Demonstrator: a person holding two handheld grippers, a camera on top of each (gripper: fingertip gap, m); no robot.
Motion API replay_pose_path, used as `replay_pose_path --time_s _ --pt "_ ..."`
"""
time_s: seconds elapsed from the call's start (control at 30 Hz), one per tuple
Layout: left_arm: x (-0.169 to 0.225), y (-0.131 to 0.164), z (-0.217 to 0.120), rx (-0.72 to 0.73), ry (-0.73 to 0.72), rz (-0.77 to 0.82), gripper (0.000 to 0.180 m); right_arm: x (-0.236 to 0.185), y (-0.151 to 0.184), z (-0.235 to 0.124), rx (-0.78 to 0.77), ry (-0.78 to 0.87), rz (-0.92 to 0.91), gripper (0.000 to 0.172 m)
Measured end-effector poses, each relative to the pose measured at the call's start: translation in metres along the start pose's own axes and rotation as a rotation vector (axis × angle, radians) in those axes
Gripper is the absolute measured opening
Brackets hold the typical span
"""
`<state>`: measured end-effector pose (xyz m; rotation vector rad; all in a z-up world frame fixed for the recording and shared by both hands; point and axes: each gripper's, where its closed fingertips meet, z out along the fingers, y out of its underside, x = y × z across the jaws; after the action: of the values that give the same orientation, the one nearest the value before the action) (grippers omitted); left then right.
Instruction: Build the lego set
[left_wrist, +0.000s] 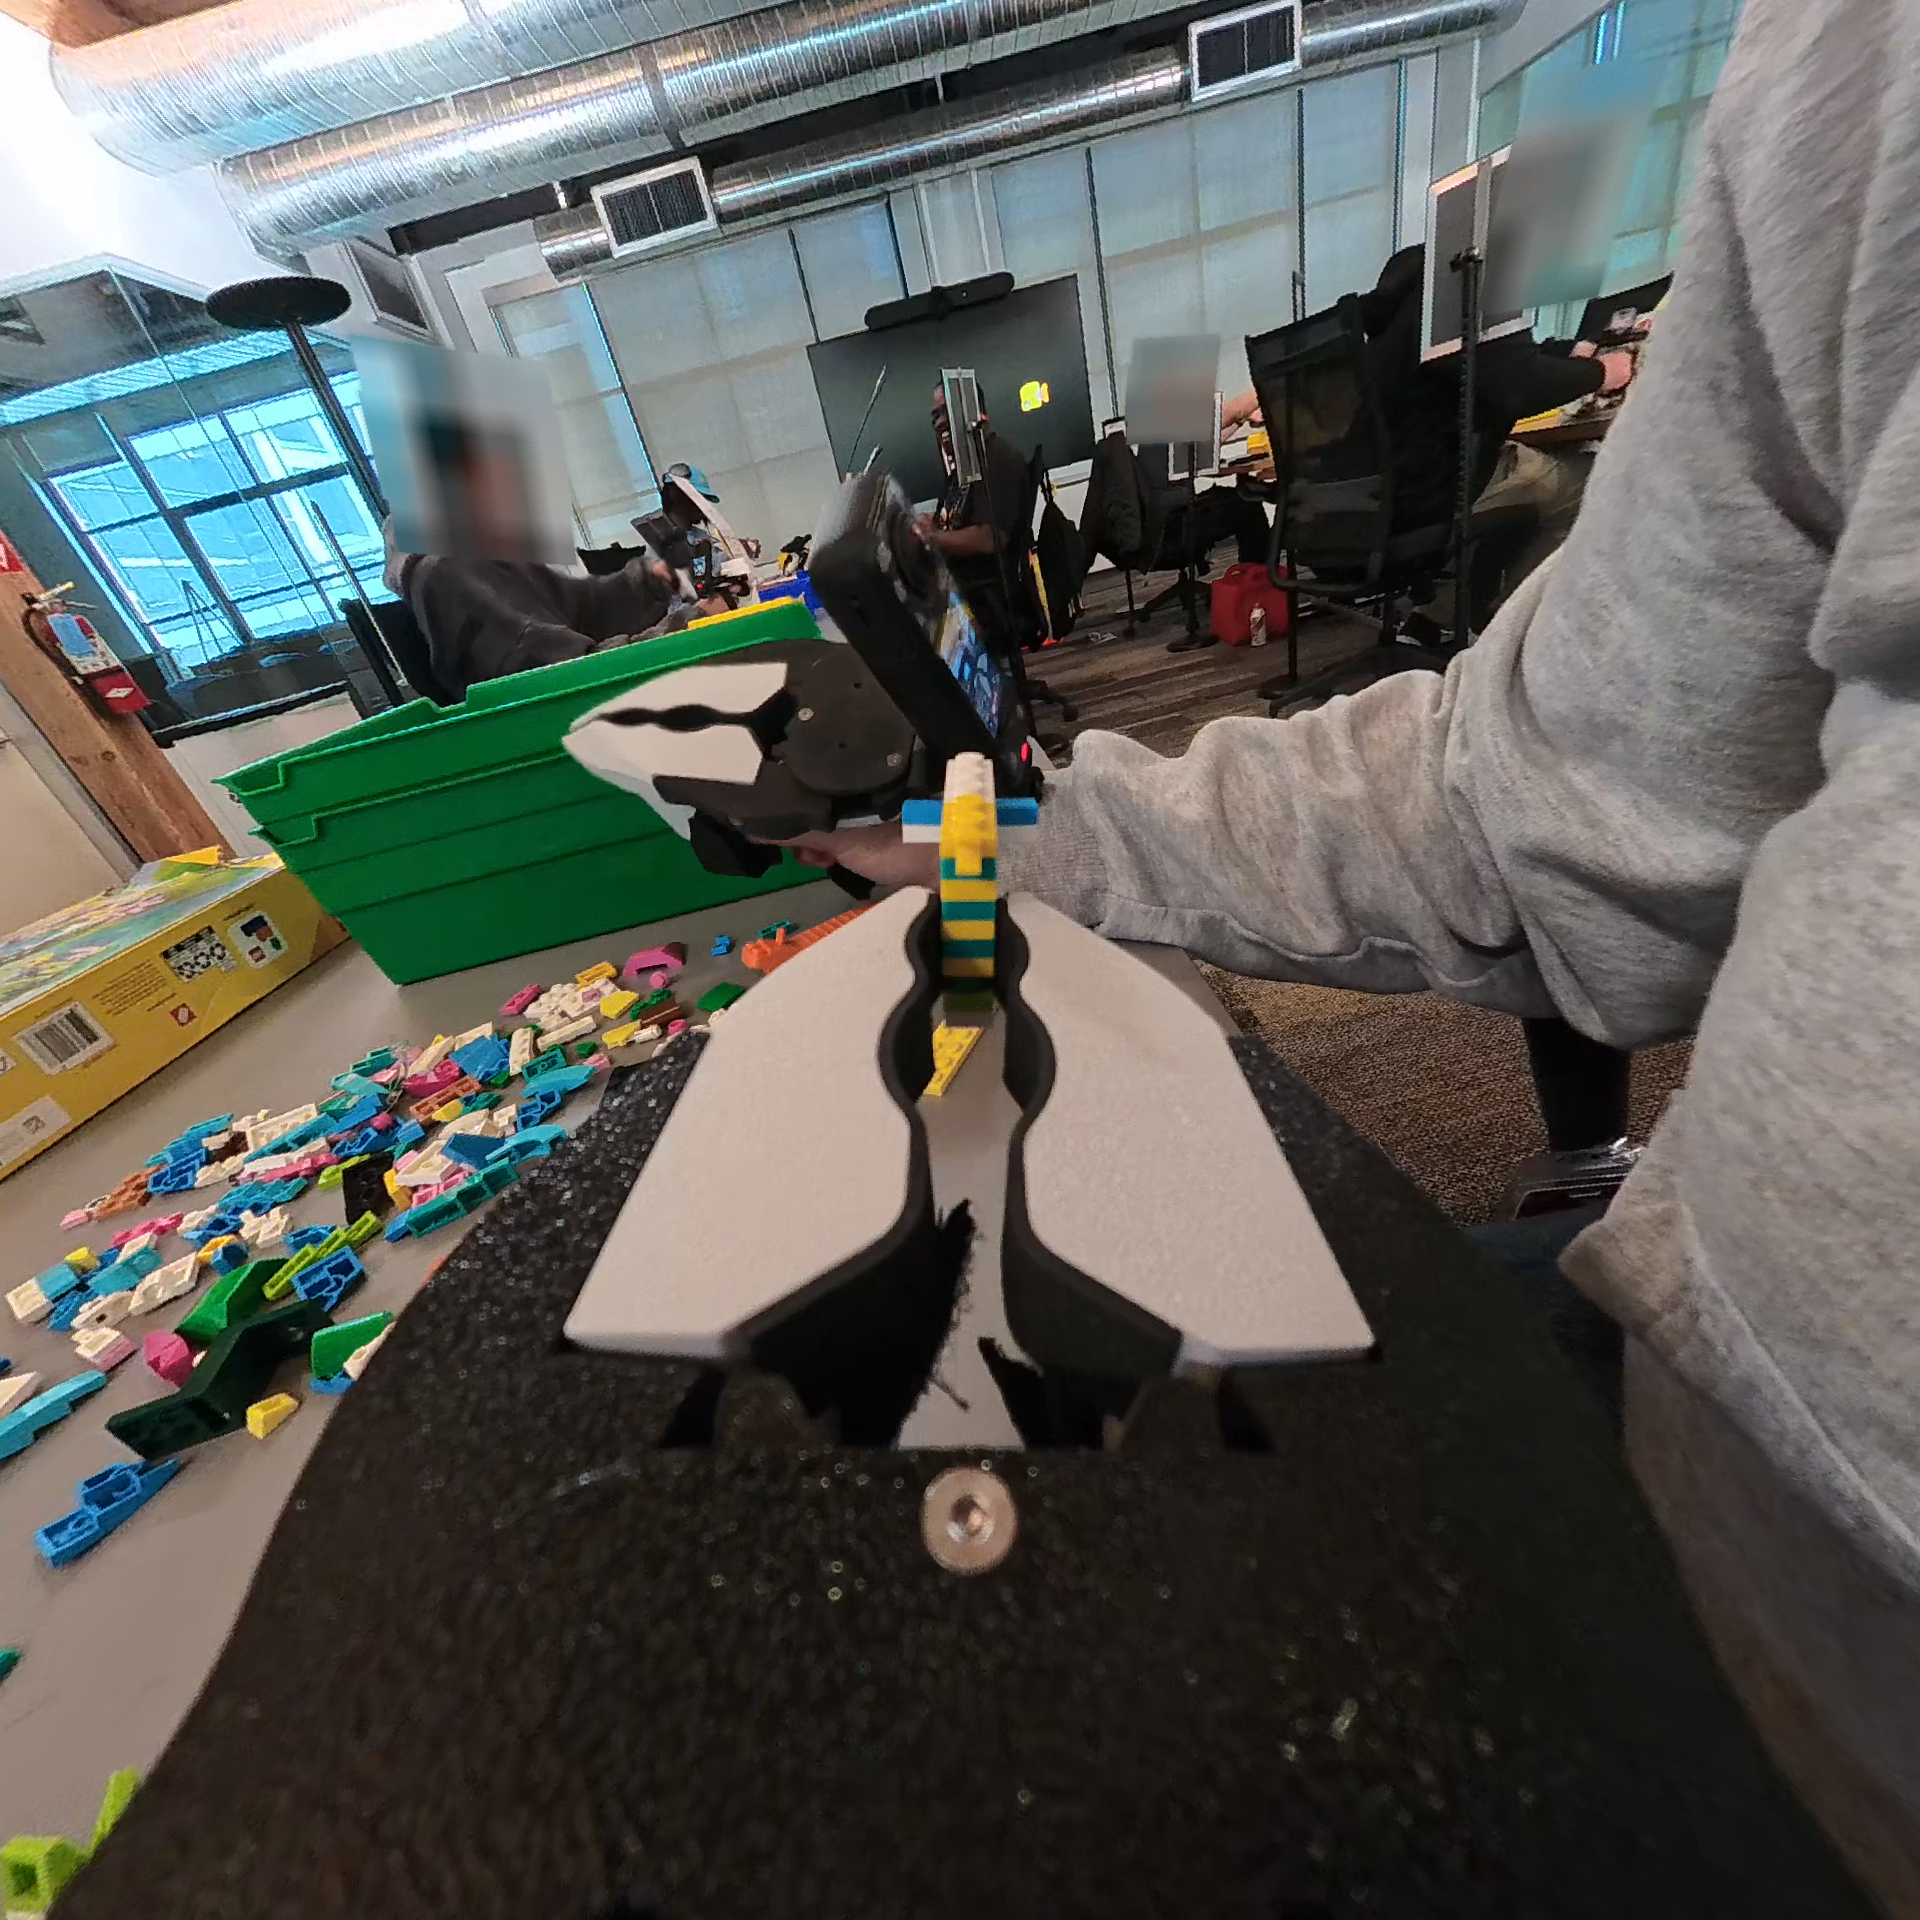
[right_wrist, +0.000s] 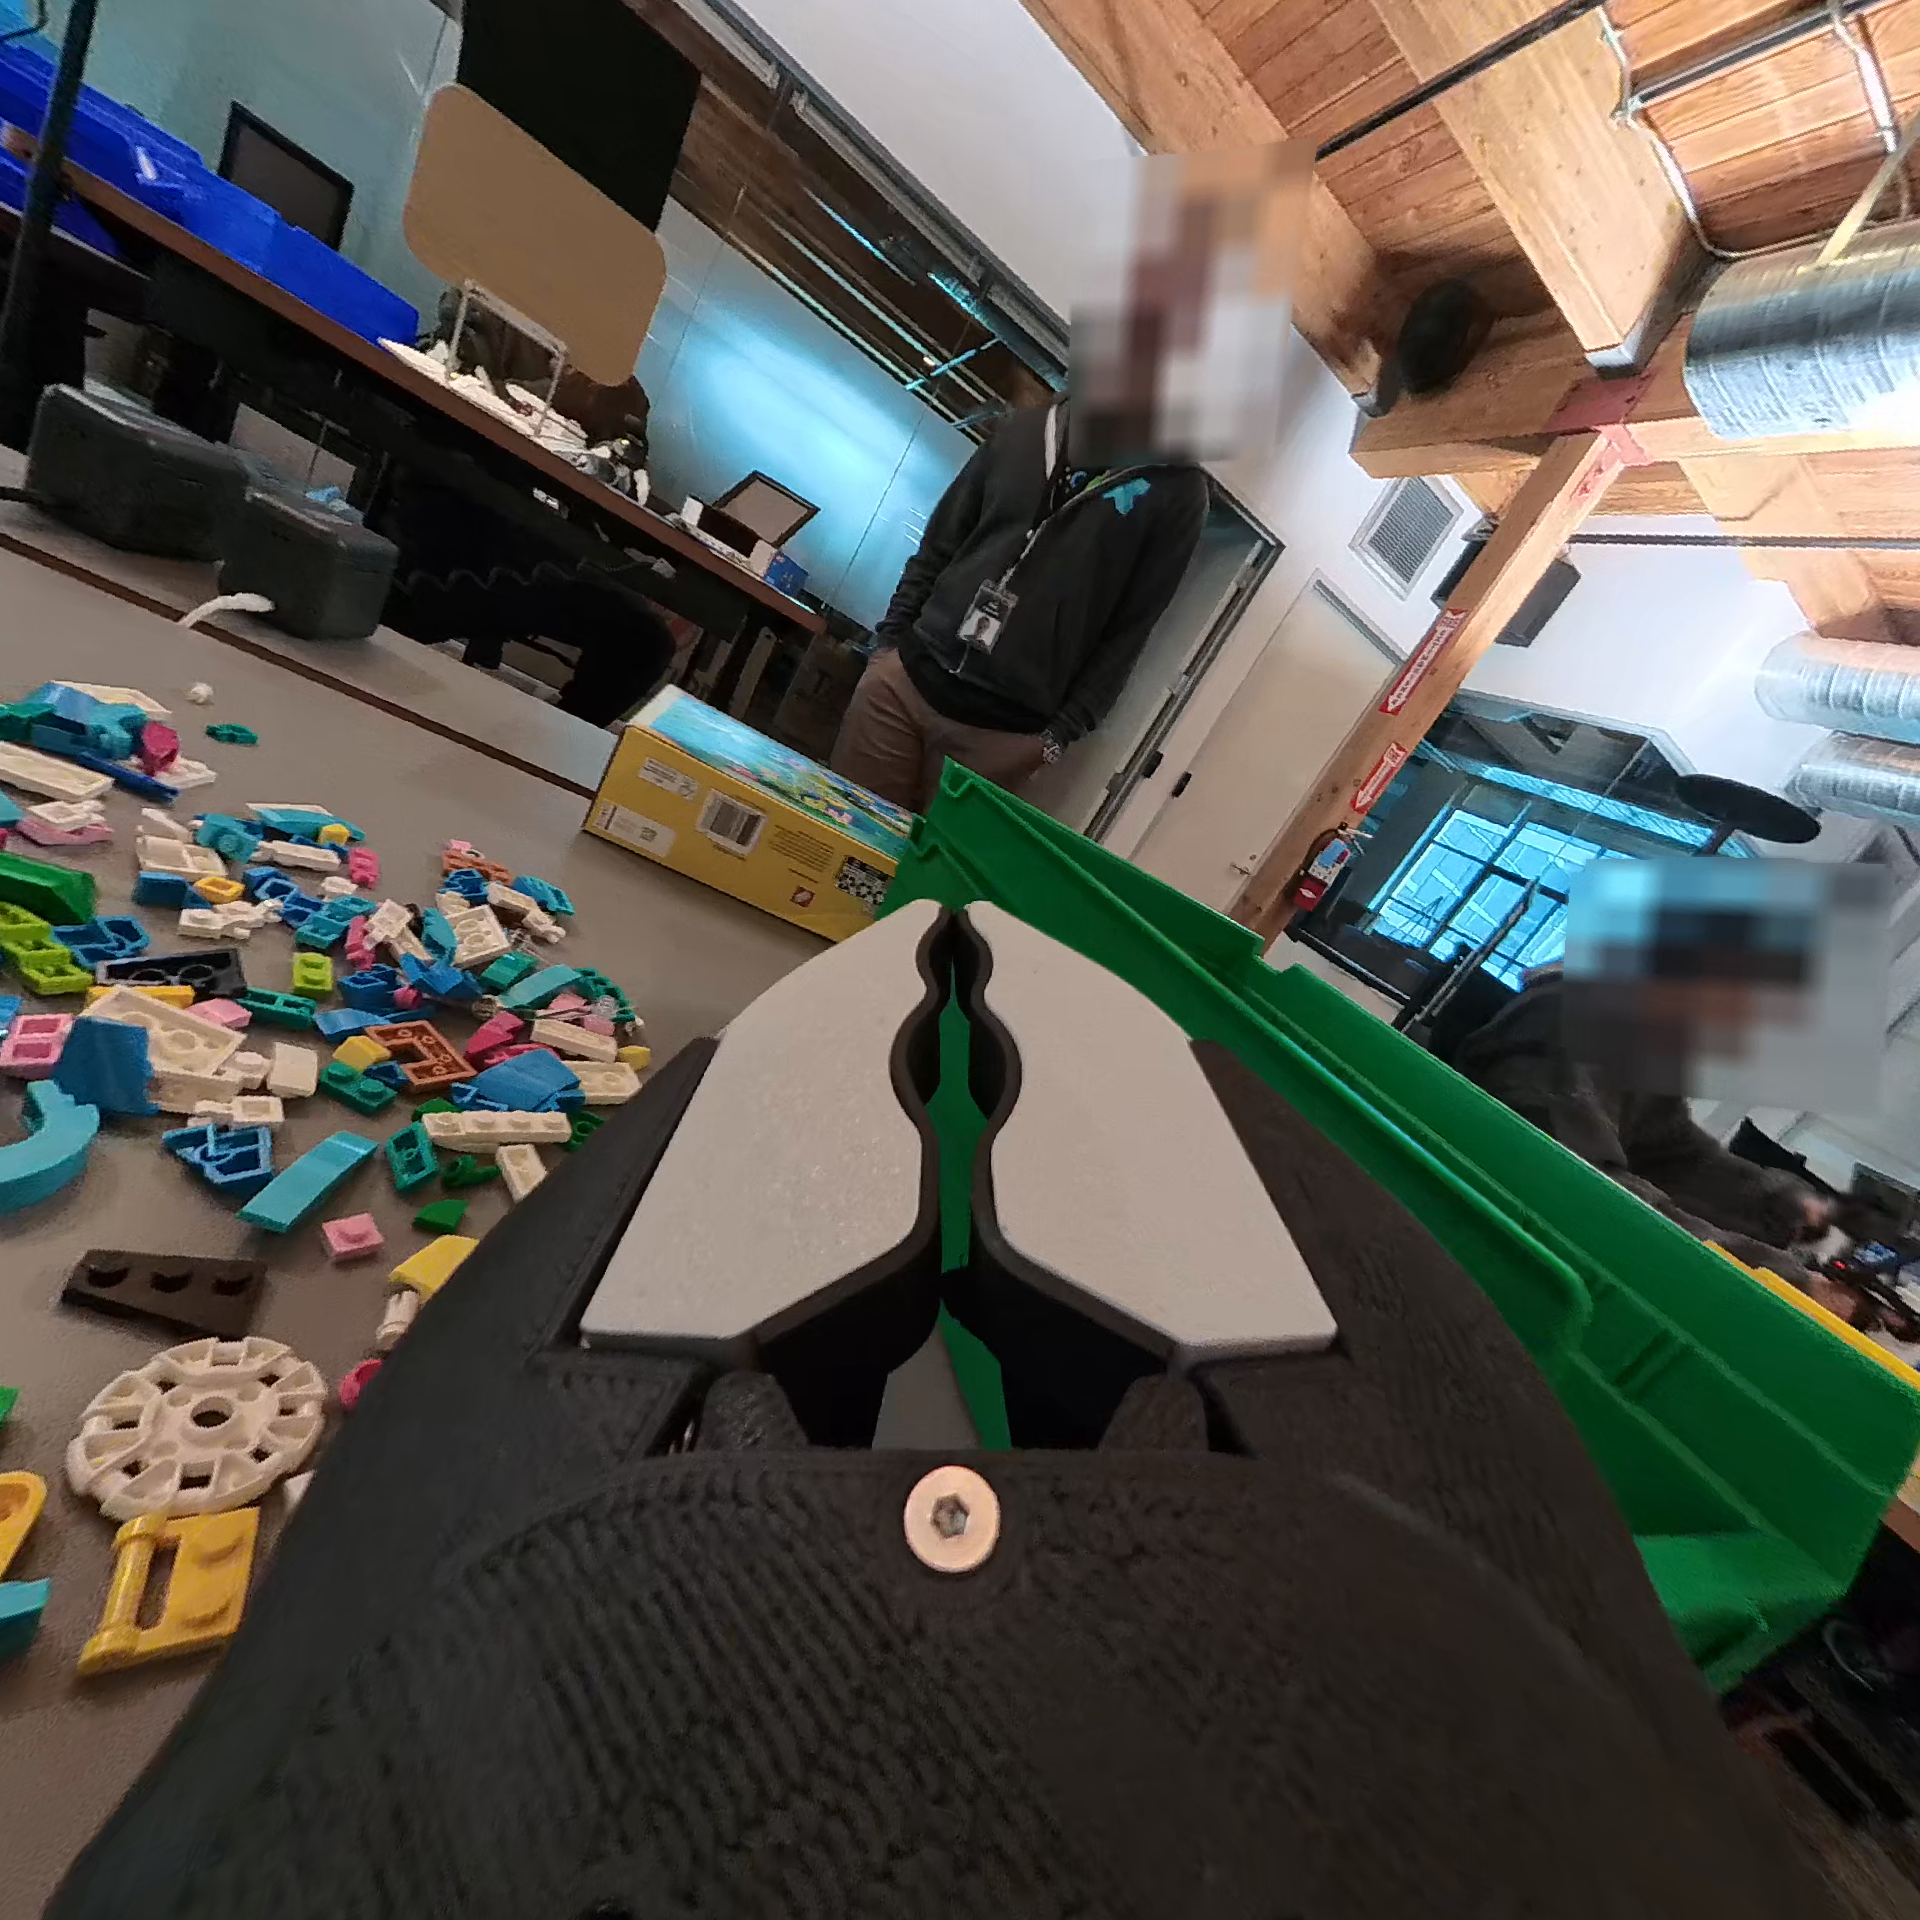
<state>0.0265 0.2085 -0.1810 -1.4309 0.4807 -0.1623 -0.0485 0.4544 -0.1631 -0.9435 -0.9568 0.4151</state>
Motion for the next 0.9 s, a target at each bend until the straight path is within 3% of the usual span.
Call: replay_pose_path --time_s 0.17,0.3,0.53,0.7,0.8,0.9 --pt "-0.004 0.002 0.000 -0.017 -0.026 0.005 0.008 -0.028 0.003 0.004 -0.033 -0.140 -0.044 0.000" --pt "-0.008 0.003 -0.001 -0.021 -0.047 -0.008 0.008 -0.059 -0.013 0.008 -0.037 -0.346 -0.021 0.000" --pt "-0.010 0.002 -0.003 -0.010 -0.053 -0.023 0.008 -0.125 -0.017 0.022 -0.233 -0.887 0.075 0.018" --pt "-0.010 0.001 -0.004 -0.004 -0.050 -0.031 0.008 -0.156 -0.007 0.013 -0.386 -1.213 -0.004 0.022" --pt "-0.009 0.002 -0.004 -0.006 -0.043 -0.032 0.008 -0.165 0.004 -0.011 -0.495 -1.434 -0.055 0.026" --pt "-0.008 0.002 -0.004 -0.007 -0.041 -0.029 0.008 -0.170 0.010 -0.021 -0.523 -1.498 -0.109 0.026"
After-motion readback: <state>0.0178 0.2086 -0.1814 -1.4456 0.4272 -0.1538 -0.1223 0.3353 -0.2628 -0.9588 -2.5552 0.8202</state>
